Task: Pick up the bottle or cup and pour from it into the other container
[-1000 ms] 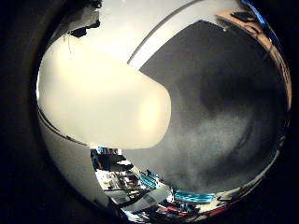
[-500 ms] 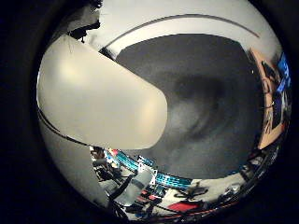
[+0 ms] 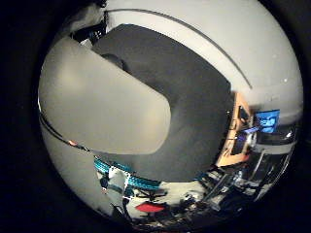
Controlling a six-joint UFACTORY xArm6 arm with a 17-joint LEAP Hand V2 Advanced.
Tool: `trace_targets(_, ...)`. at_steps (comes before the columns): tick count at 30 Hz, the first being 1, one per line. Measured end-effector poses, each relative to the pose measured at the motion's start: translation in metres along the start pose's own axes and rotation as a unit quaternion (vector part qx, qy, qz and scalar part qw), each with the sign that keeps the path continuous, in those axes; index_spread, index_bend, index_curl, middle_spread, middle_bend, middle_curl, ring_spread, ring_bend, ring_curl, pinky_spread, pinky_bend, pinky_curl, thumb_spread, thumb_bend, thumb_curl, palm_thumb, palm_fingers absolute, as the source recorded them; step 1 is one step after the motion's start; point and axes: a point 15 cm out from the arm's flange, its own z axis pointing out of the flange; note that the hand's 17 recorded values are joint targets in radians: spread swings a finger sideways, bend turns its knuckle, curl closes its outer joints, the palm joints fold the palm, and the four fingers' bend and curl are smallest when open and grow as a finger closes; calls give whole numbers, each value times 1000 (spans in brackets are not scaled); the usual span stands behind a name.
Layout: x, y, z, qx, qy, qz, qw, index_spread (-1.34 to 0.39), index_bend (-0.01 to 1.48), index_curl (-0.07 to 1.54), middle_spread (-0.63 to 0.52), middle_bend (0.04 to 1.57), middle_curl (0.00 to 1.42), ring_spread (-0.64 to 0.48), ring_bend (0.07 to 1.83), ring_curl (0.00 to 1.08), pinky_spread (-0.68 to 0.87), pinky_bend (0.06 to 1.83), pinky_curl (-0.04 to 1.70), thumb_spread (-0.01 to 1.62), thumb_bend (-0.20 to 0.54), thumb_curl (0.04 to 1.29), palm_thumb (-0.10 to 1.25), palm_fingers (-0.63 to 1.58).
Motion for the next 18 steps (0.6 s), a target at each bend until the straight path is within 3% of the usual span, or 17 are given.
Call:
trace_targets(7, -29, -24, 14, -43, 116, -75, 989, -457, 515, 974, -210, 1115, 705, -231, 1289, 571, -360, 1215, 577, 845, -30, 579, 738, 1149)
trace_targets(12, -51, -51, 23, -61, 213, -140, 965, -472, 507, 976, -219, 1105, 705, -230, 1281, 568, -363, 1222, 575, 830, -32, 582, 736, 1154)
trace_targets(18, -77, -71, 48, -89, 271, -199, 938, -483, 499, 979, -226, 1102, 712, -229, 1286, 569, -367, 1218, 572, 820, -31, 581, 737, 1157)
